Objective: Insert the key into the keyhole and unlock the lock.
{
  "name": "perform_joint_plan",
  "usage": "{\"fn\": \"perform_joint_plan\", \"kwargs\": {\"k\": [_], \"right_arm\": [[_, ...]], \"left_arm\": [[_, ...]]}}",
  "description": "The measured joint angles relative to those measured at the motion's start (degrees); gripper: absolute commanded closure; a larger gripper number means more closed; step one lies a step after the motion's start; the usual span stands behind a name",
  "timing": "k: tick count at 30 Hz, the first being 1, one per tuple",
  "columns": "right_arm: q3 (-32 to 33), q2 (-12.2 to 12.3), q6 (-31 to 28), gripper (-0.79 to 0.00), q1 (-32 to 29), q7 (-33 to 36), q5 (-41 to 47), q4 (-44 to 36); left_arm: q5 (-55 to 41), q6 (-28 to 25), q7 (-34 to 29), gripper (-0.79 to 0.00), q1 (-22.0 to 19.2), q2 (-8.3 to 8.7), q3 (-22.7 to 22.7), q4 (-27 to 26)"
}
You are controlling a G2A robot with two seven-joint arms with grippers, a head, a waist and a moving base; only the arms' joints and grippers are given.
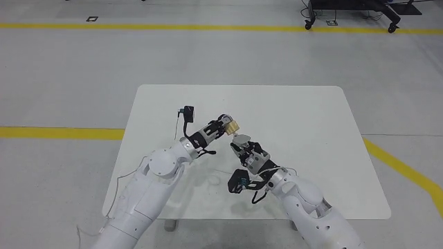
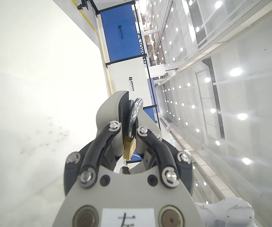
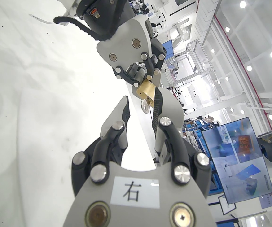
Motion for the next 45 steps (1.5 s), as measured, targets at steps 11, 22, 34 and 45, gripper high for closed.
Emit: {"fn": "perform_joint_plan", "kwargs": {"k": [11,22,34,45], "right_arm": [[-0.1,-0.3,1.1,-0.003,1.0,0.4,4.1,1.9],[0.8,-0.7,-1.4,0.000,1.4,-2.2,15.9,3.6],[3.8,-0.3,-12.4,-0.785,2.6,-9.2,30.0,5.9],[6.7,0.8,-18.1,-0.785,0.1,-14.4,33.7,3.4]], "left_arm": [[0.6,-0.4,-0.3,0.000,0.7,-0.01,-0.1,-0.6],[1.2,-3.3,-1.8,0.000,1.1,0.18,-0.8,-0.8],[1.5,-8.2,-3.2,0.000,2.3,0.79,-3.1,-1.3],[11.7,-9.1,0.5,0.000,2.5,1.57,-4.9,-1.5]]}}
